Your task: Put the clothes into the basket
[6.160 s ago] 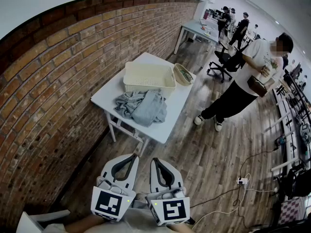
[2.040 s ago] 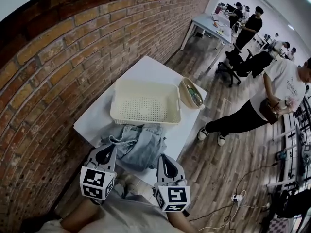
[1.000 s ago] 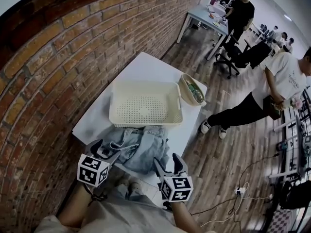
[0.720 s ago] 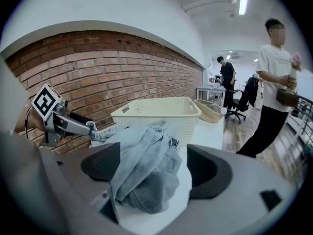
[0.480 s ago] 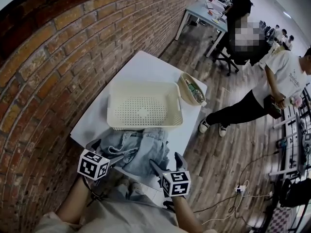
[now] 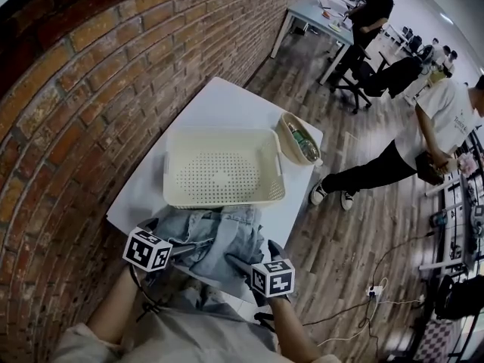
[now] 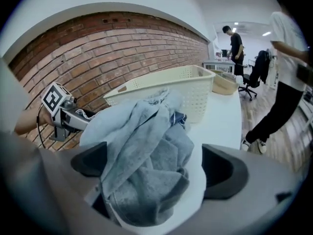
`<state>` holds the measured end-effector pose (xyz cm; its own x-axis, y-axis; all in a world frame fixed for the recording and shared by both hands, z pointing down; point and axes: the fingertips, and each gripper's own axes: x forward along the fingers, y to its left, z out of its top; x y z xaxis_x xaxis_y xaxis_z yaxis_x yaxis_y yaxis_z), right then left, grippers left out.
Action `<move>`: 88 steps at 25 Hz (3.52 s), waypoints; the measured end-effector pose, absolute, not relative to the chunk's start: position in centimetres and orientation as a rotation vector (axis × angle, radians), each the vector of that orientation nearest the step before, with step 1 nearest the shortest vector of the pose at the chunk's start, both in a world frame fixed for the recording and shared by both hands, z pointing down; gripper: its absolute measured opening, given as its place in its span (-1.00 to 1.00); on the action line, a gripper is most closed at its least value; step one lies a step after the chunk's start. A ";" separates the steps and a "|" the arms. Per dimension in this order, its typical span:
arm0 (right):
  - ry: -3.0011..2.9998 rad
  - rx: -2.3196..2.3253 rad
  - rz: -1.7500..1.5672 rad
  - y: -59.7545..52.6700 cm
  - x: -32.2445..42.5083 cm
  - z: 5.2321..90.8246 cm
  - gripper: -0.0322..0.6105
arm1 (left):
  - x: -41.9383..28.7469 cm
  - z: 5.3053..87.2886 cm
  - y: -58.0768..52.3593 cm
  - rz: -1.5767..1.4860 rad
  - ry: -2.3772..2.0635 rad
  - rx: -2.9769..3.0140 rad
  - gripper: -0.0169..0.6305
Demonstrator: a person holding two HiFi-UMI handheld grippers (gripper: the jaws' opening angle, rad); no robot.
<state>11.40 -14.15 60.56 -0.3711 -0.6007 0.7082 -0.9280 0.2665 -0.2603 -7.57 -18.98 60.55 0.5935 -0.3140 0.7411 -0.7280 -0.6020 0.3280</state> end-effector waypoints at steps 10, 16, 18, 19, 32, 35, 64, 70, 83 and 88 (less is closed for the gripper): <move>-2.094 1.132 1.296 -13.8 9.2 64.7 0.90 | -5.6 64.4 -17.8 0.877 -0.504 2.086 0.87; -2.135 0.942 1.324 -13.7 6.2 65.8 0.90 | -4.5 64.9 -17.1 0.842 -0.397 2.084 0.86; -2.158 0.906 1.340 -13.6 5.9 65.8 0.89 | -4.0 64.8 -16.8 0.800 -0.379 2.081 0.85; -2.174 0.892 1.349 -13.6 5.9 65.7 0.89 | -3.8 64.7 -16.7 0.780 -0.372 2.080 0.85; -2.274 0.835 1.261 -12.7 5.9 62.9 0.44 | -0.9 62.2 -13.8 0.721 -0.266 2.133 0.29; -2.278 0.834 1.206 -11.8 6.5 61.7 0.43 | -0.2 61.1 -12.8 0.689 -0.260 2.158 0.26; -2.498 0.905 0.593 -14.7 6.2 40.2 0.43 | -0.8 40.0 -15.0 0.528 -0.476 2.578 0.26; -2.509 0.922 0.540 -16.7 5.7 38.6 0.43 | -1.2 38.5 -17.1 0.528 -0.488 2.619 0.26; -2.538 0.935 0.434 -22.3 6.9 35.4 0.43 | -0.1 35.2 -22.6 0.512 -0.539 2.693 0.26; -2.547 0.938 0.421 -26.1 6.8 34.3 0.43 | -0.1 34.1 -26.3 0.518 -0.549 2.700 0.26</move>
